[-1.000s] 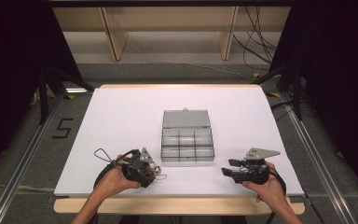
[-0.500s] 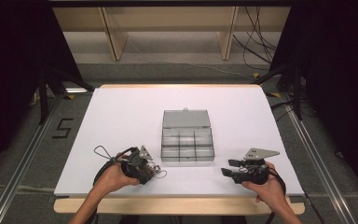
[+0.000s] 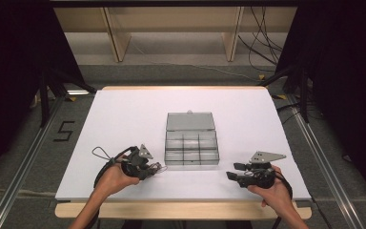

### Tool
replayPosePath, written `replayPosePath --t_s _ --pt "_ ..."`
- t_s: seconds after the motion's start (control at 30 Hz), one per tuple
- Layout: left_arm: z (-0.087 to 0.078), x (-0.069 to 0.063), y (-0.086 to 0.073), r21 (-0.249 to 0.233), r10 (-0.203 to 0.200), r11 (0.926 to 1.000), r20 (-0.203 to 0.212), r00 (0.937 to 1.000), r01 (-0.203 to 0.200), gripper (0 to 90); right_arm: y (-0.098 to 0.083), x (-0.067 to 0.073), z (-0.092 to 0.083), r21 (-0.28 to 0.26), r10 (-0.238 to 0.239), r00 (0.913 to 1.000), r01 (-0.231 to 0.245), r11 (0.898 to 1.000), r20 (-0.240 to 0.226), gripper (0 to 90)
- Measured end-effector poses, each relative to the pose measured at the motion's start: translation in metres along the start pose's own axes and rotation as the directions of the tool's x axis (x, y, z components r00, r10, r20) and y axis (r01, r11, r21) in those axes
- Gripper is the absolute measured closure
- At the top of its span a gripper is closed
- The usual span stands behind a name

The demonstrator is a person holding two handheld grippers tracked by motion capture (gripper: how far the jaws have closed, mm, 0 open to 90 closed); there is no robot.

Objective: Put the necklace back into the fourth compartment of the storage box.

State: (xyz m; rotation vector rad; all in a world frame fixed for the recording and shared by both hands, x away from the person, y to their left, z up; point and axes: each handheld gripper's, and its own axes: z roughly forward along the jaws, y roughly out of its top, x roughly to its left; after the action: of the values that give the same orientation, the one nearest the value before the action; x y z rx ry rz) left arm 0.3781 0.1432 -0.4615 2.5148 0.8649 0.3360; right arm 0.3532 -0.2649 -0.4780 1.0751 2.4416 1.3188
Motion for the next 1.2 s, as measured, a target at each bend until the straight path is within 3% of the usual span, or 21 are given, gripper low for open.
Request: replayPosePath --t_s 0.1,0.13,0.17,0.2,0.23,0.4,0.47,0.53,0.57,0.63,1.2 --pt "-0.002 0.001 0.001 0.008 0.026 0.9996 -0.005 0.9997 -0.026 77.6 0.0 0.0 0.0 0.001 0.004 1.0 -0.004 1.0 -0.008 48.4" --pt "-0.001 0.0 0.002 0.0 0.012 0.9999 -0.007 0.9999 -0.012 77.8 0.0 0.0 0.0 0.003 0.007 0.9999 -0.007 1.0 -0.01 48.4" --pt "-0.003 0.0 0.003 0.012 0.037 0.9993 -0.003 0.9993 -0.036 78.1 0.0 0.0 0.0 0.003 0.008 0.9999 -0.007 1.0 -0.009 48.4" --pt "-0.003 -0.001 0.003 0.006 0.032 0.9995 -0.001 0.9995 -0.032 78.8 0.0 0.0 0.0 0.003 0.008 0.9999 -0.008 1.0 -0.009 48.4" --pt "-0.005 0.0 0.005 0.015 0.063 0.9979 0.002 0.998 -0.063 79.3 0.0 0.0 0.0 0.004 0.009 1.0 -0.009 1.0 -0.002 48.4" --pt "-0.008 0.004 0.008 -0.002 0.036 0.9994 0.037 0.9987 -0.036 79.7 -0.001 0.0 0.001 -0.002 0.037 0.9991 -0.037 0.999 -0.022 48.4" --pt "-0.012 0.007 0.01 0.002 0.043 0.9991 0.055 0.9976 -0.043 79.9 -0.001 -0.002 0.001 -0.007 0.017 0.9995 -0.018 1.0 -0.025 48.4" --pt "-0.019 0.008 0.012 -0.006 0.037 0.9993 0.053 0.9979 -0.037 79.9 -0.001 -0.003 0.001 -0.009 0.008 0.9999 -0.009 1.0 -0.01 48.4" --pt "-0.022 0.009 0.014 -0.009 0.042 0.9991 0.056 0.9976 -0.041 79.9 -0.001 -0.001 0.001 0.003 0.042 0.9989 -0.042 0.999 -0.022 48.4" --pt "-0.029 0.011 0.019 -0.004 0.06 0.9982 0.06 0.9964 -0.06 79.9 -0.001 -0.004 0.001 -0.01 0.013 0.9998 -0.013 1.0 -0.012 48.4" --pt "-0.068 0.021 0.045 0.007 0.061 0.9981 0.076 0.9953 -0.062 79.9 -0.001 -0.004 0.0 -0.008 0.008 1.0 -0.007 1.0 0.006 48.4"
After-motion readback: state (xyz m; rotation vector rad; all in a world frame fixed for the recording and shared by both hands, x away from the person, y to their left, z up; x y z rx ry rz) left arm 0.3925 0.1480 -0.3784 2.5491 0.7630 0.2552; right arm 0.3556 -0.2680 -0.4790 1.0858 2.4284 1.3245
